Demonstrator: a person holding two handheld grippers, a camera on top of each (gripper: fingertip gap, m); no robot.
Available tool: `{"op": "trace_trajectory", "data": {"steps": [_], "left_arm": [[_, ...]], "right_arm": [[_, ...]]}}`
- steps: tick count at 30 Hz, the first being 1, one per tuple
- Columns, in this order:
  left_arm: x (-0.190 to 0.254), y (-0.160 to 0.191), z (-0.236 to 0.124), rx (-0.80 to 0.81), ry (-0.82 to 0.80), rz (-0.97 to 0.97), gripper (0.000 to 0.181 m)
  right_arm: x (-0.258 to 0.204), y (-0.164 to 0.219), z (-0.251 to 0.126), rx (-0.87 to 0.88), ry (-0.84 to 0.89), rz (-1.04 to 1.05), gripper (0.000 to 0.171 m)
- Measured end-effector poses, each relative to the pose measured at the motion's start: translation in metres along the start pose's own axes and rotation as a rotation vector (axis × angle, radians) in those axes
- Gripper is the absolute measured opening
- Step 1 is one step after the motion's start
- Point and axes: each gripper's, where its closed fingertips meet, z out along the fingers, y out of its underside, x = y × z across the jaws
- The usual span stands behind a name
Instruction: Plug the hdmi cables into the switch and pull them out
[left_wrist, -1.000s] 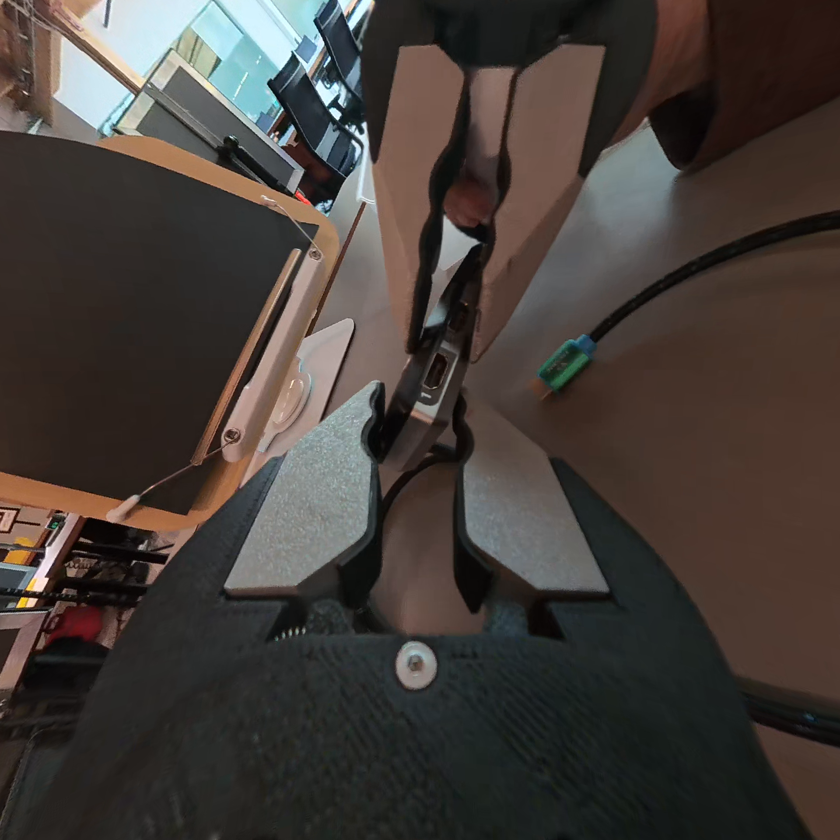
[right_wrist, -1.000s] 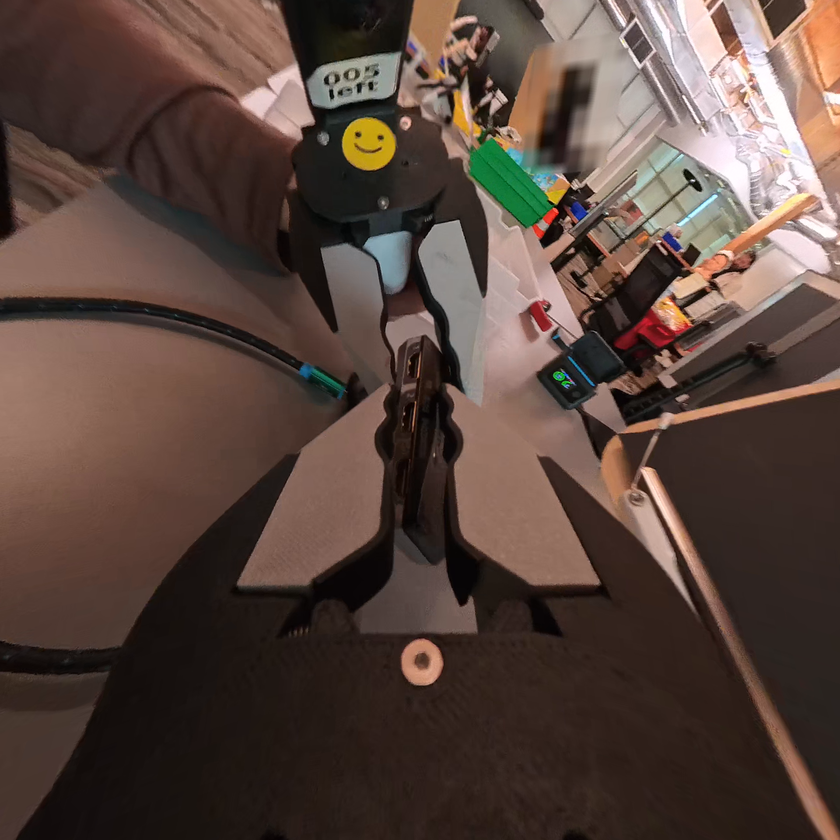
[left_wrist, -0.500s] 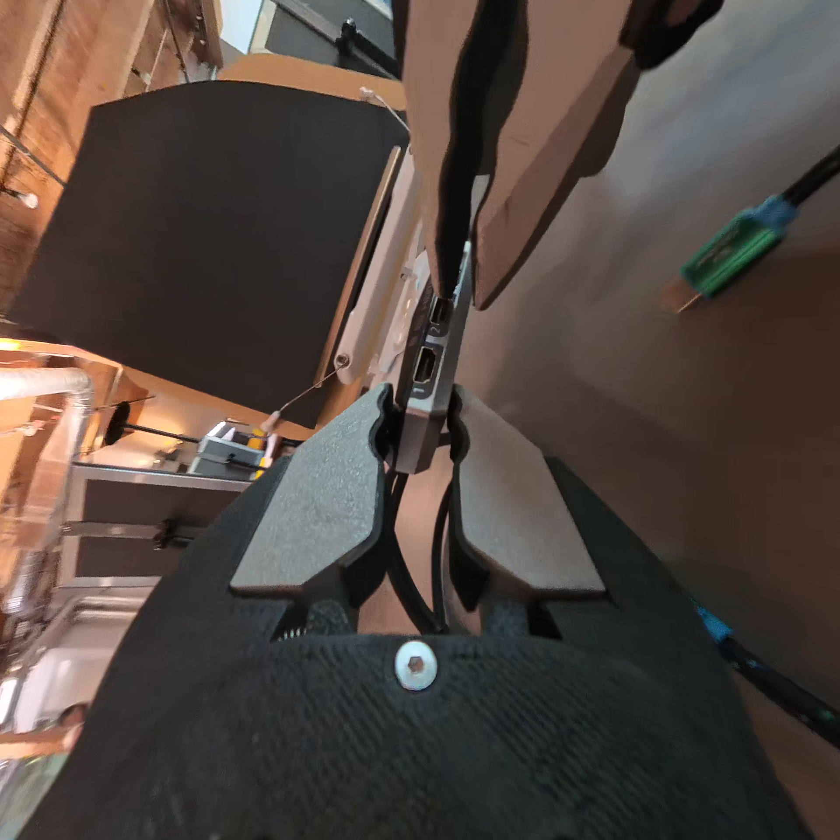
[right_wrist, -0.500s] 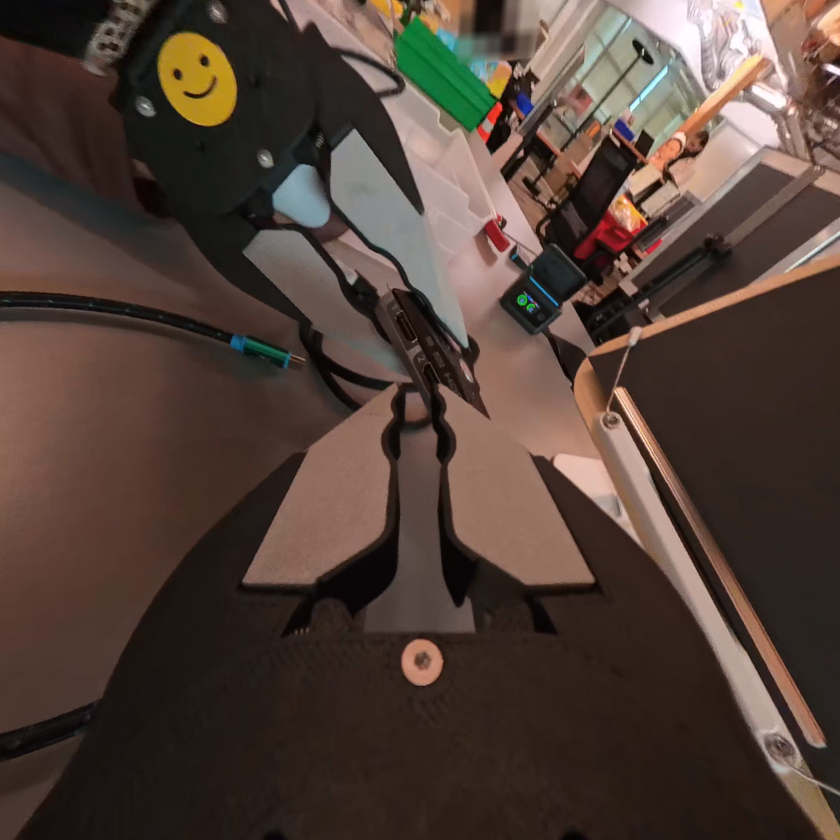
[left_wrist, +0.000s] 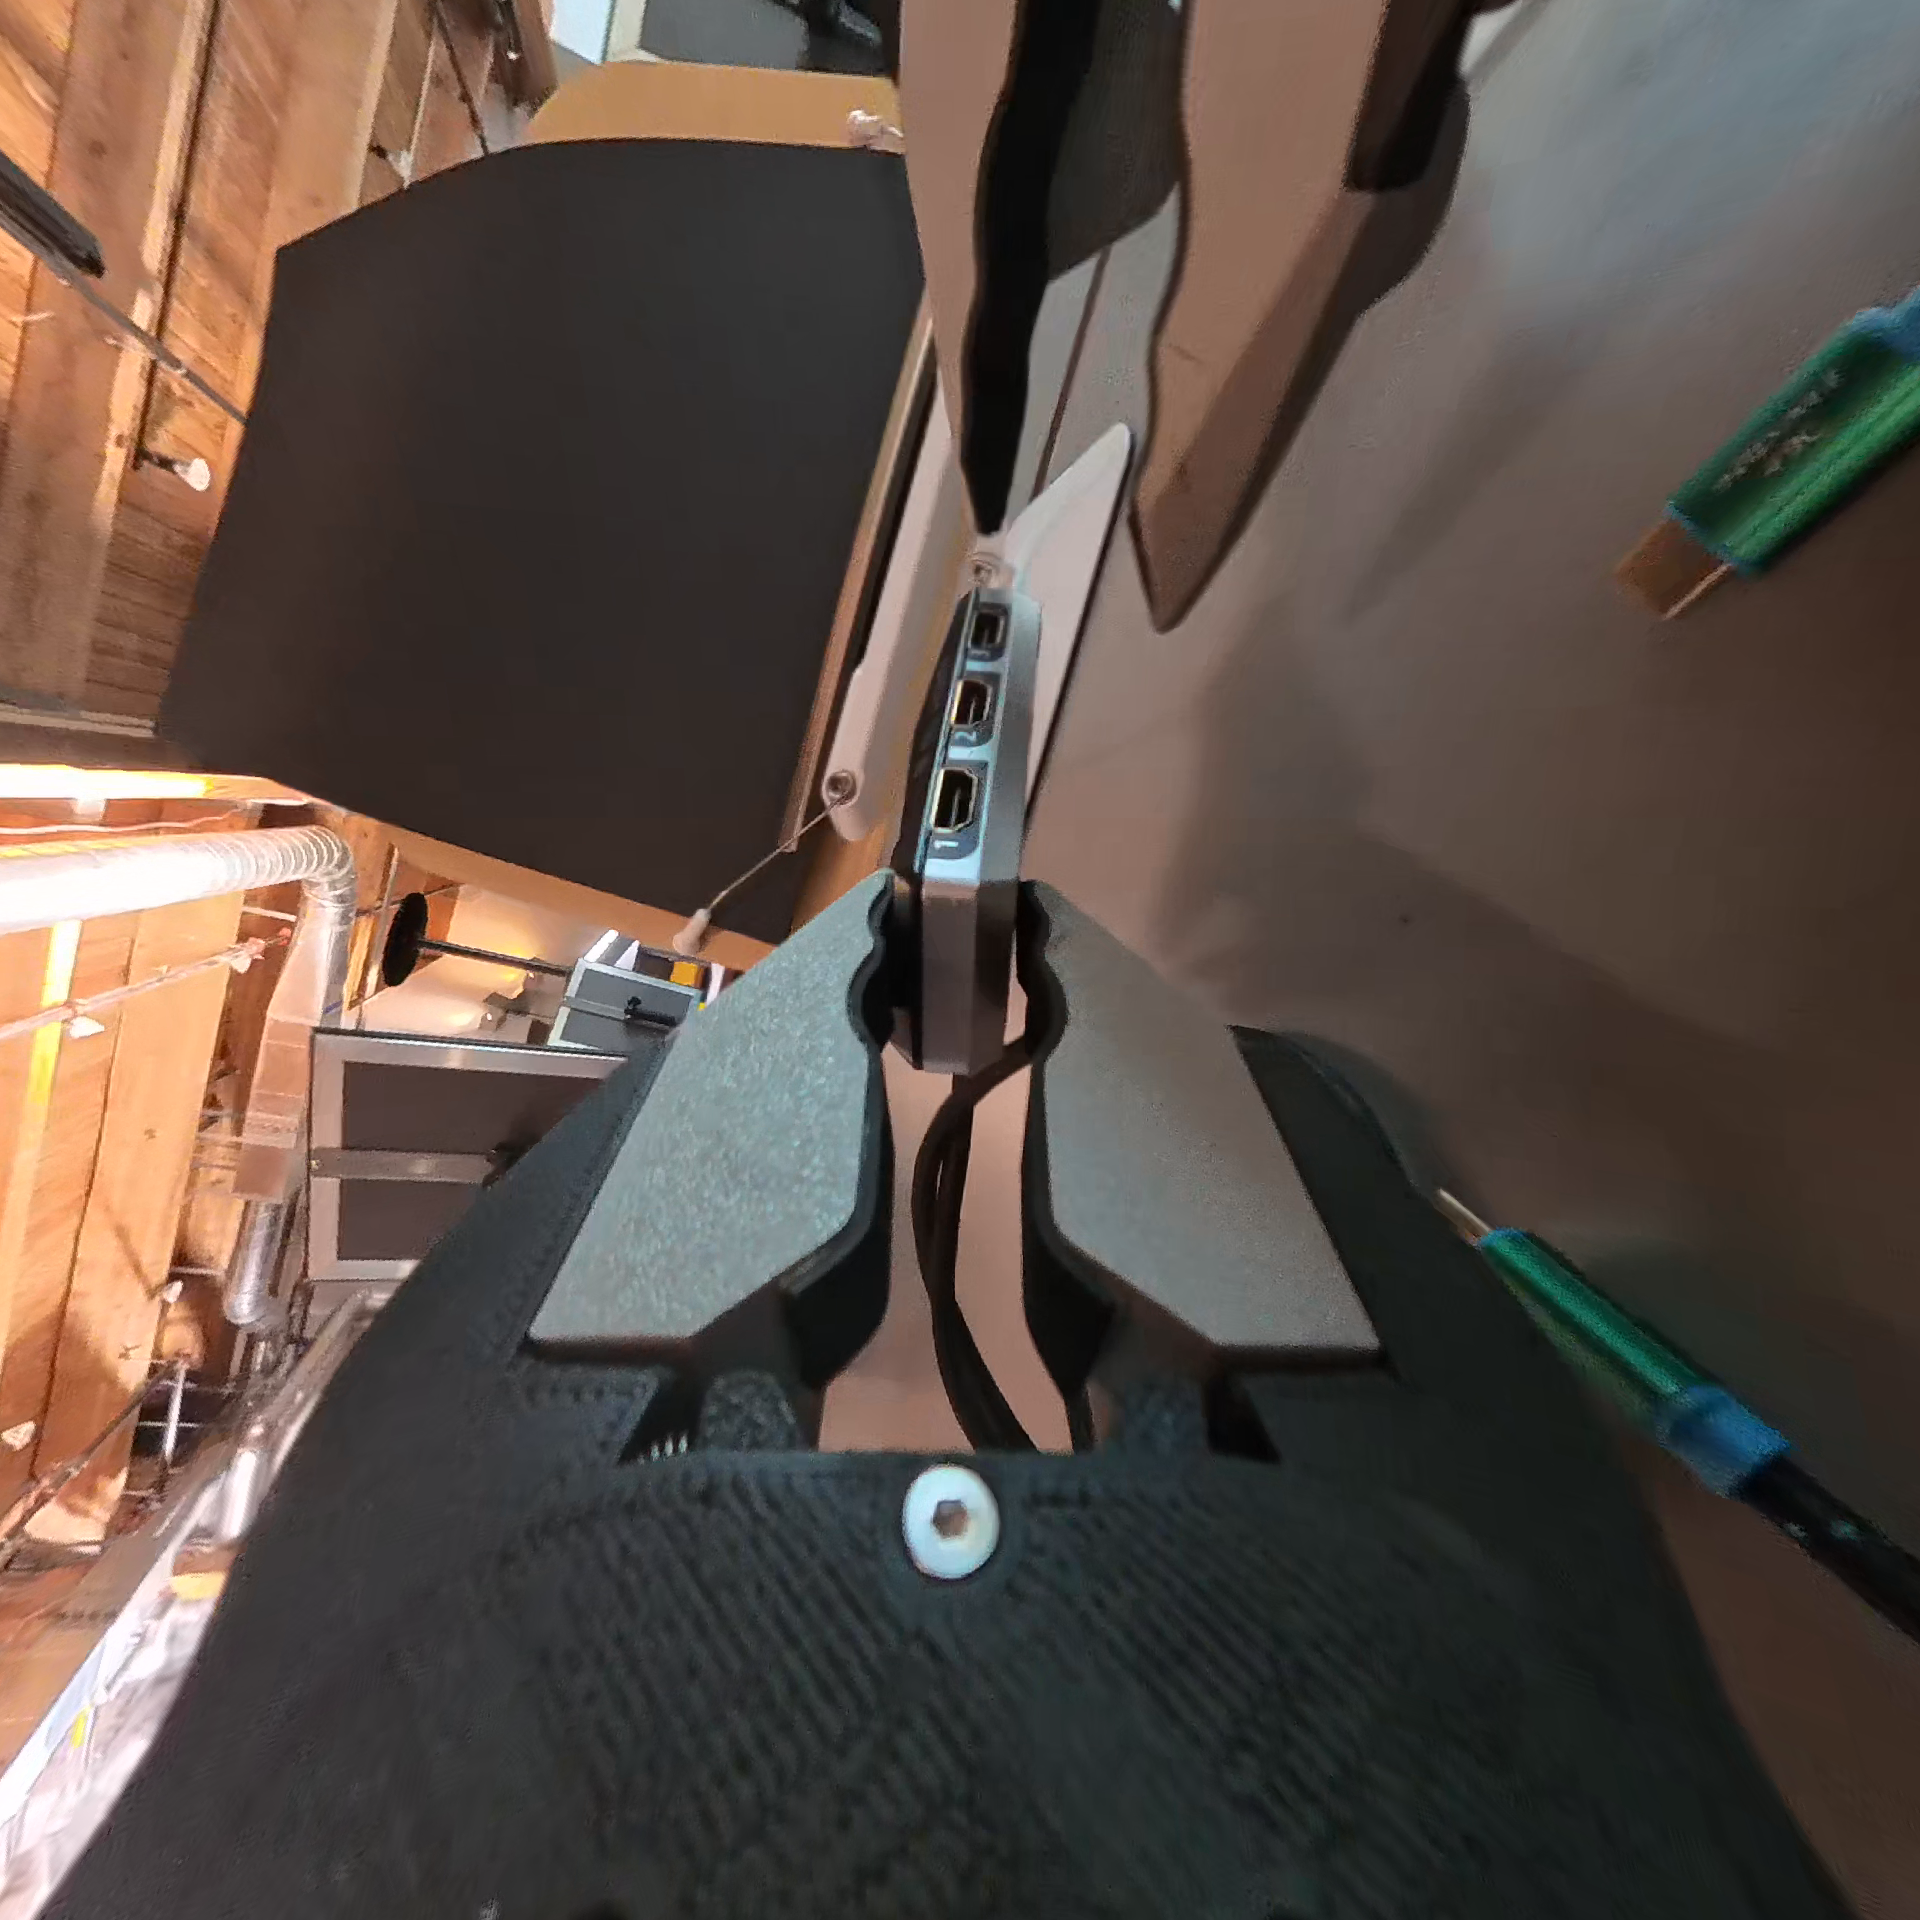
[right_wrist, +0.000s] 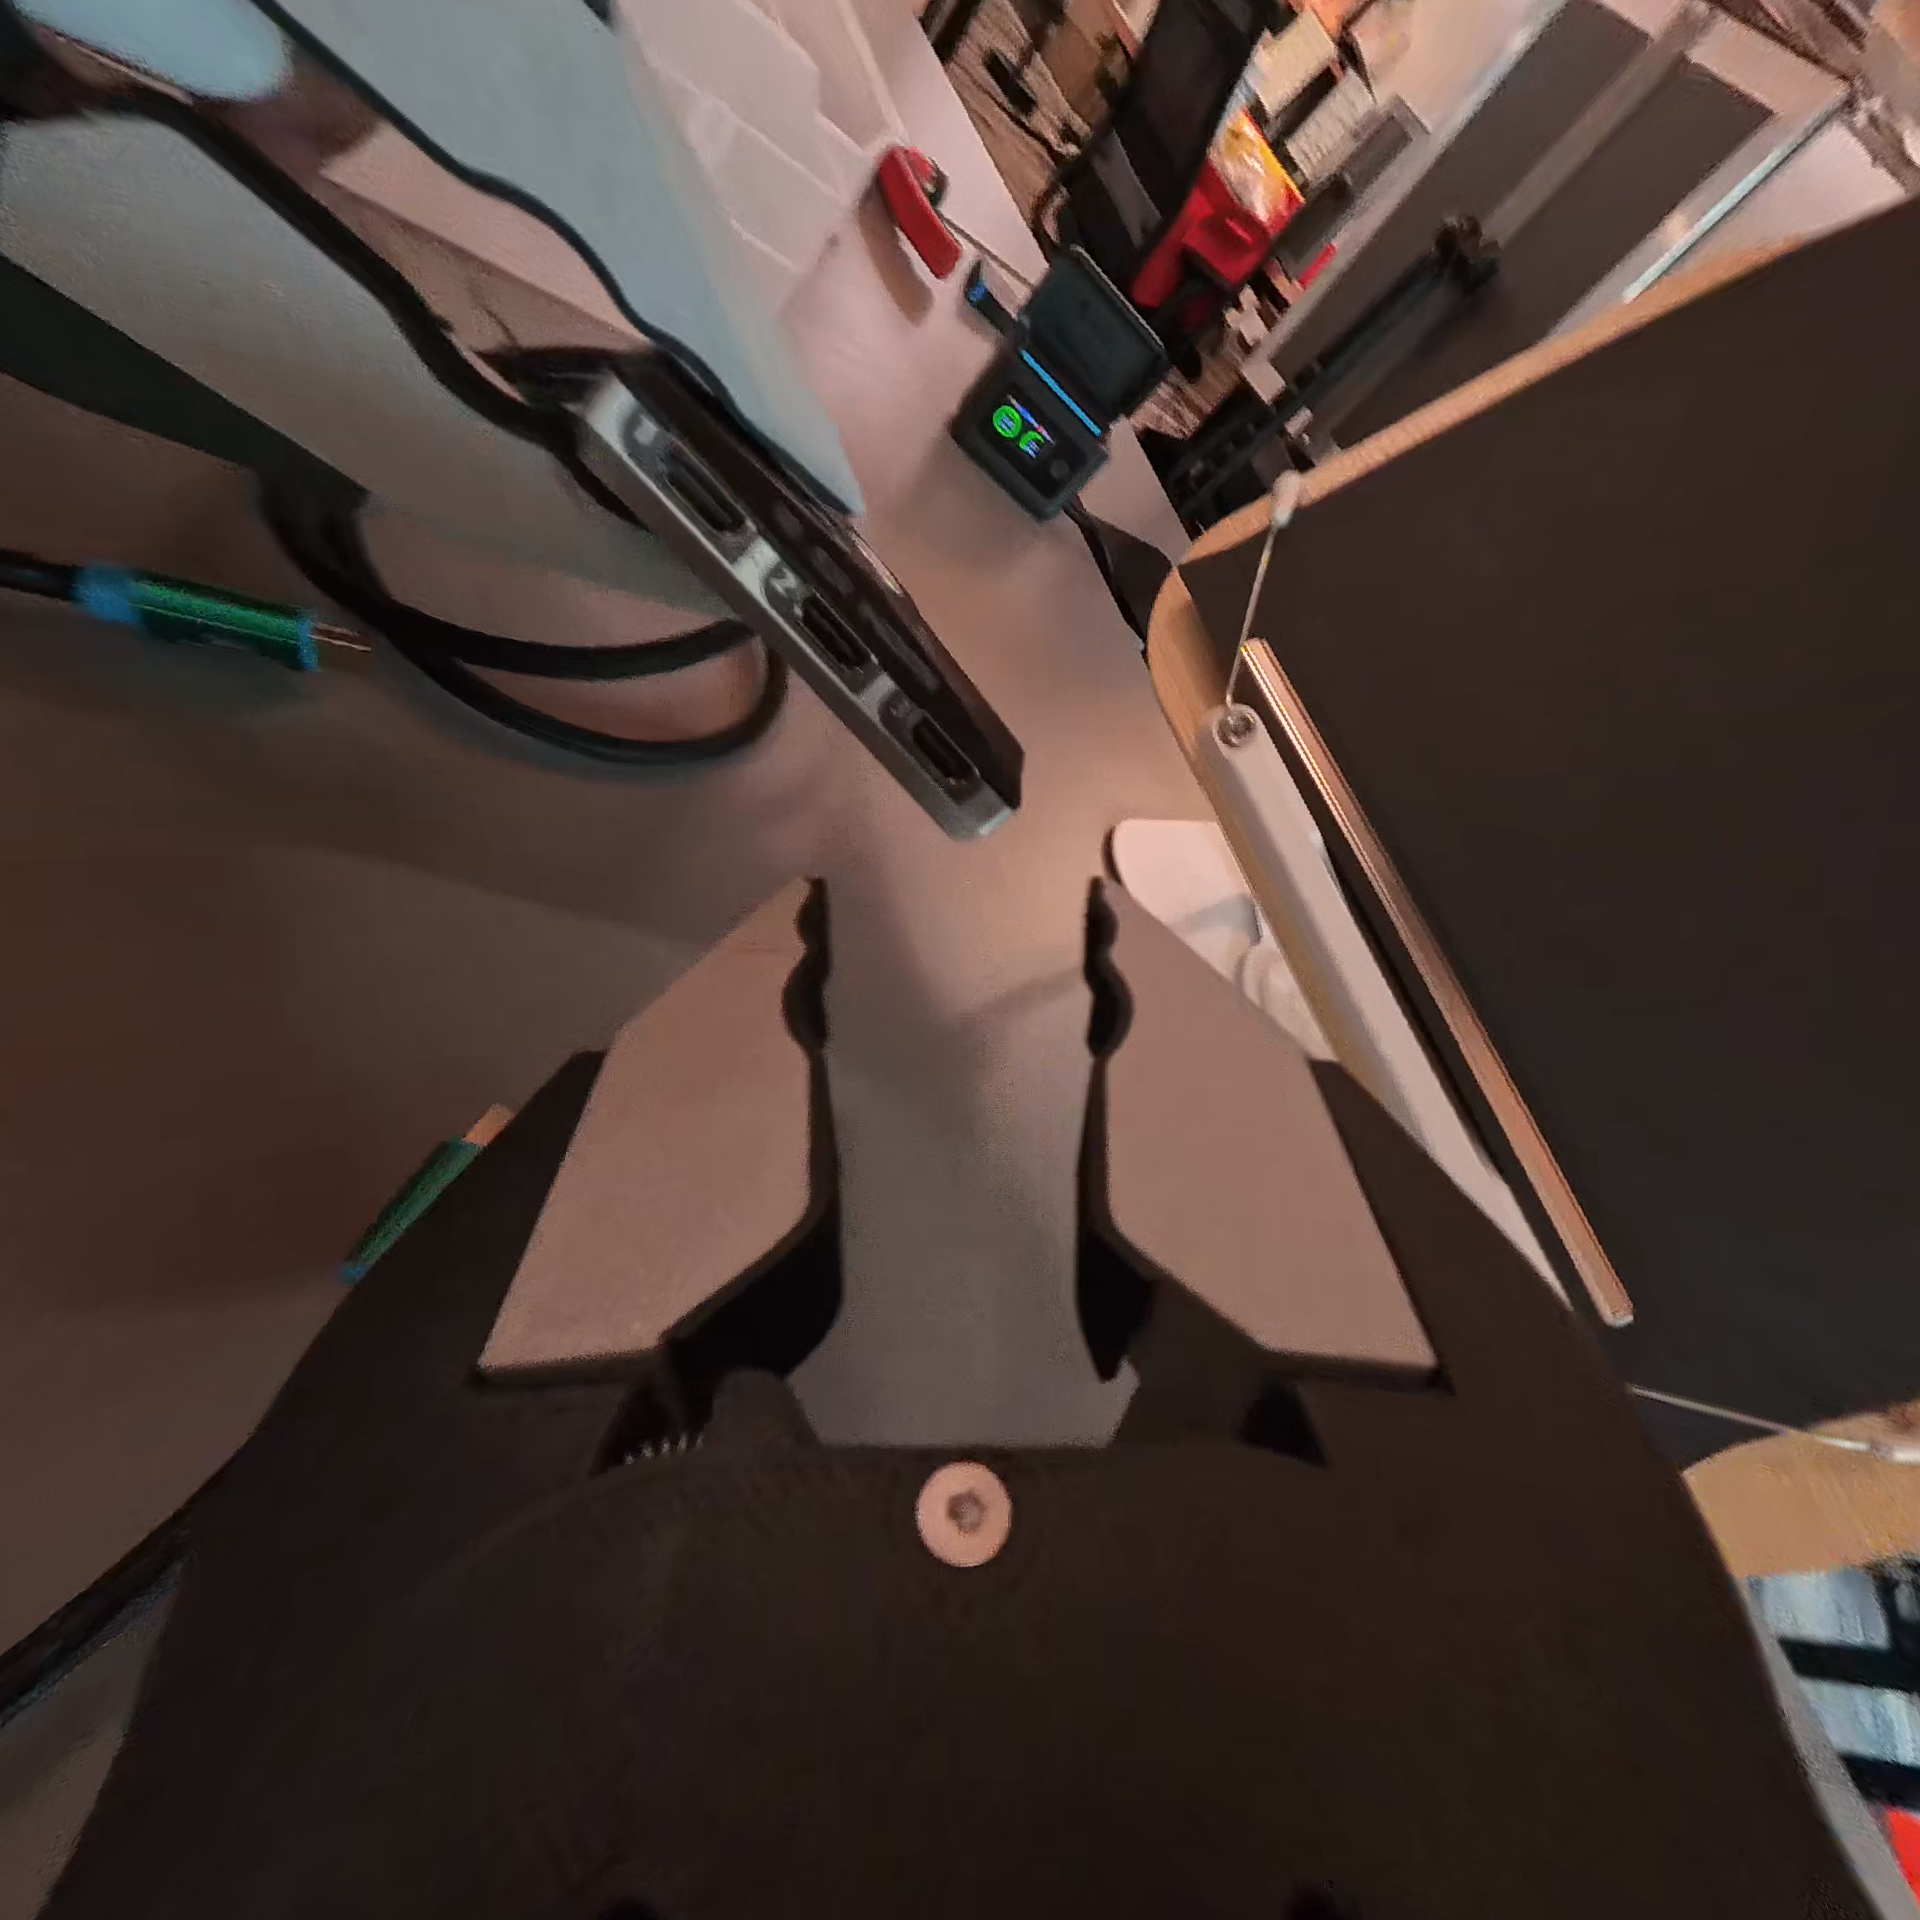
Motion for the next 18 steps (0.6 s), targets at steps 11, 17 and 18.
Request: {"op": "trace_trajectory", "data": {"steps": [11, 17, 18], "left_arm": [[0.022, -0.023, -0.011, 0.154, 0.137, -0.026, 0.018], [0.028, -0.028, -0.015, 0.201, 0.193, -0.078, 0.02], [0.028, -0.029, -0.015, 0.207, 0.192, -0.078, 0.02]], "right_arm": [[-0.012, 0.008, 0.014, -0.053, 0.025, -0.185, 0.02], [-0.02, 0.006, 0.022, -0.02, -0.008, -0.19, 0.019], [-0.022, 0.003, 0.021, 0.0, -0.02, -0.189, 0.019]]}}
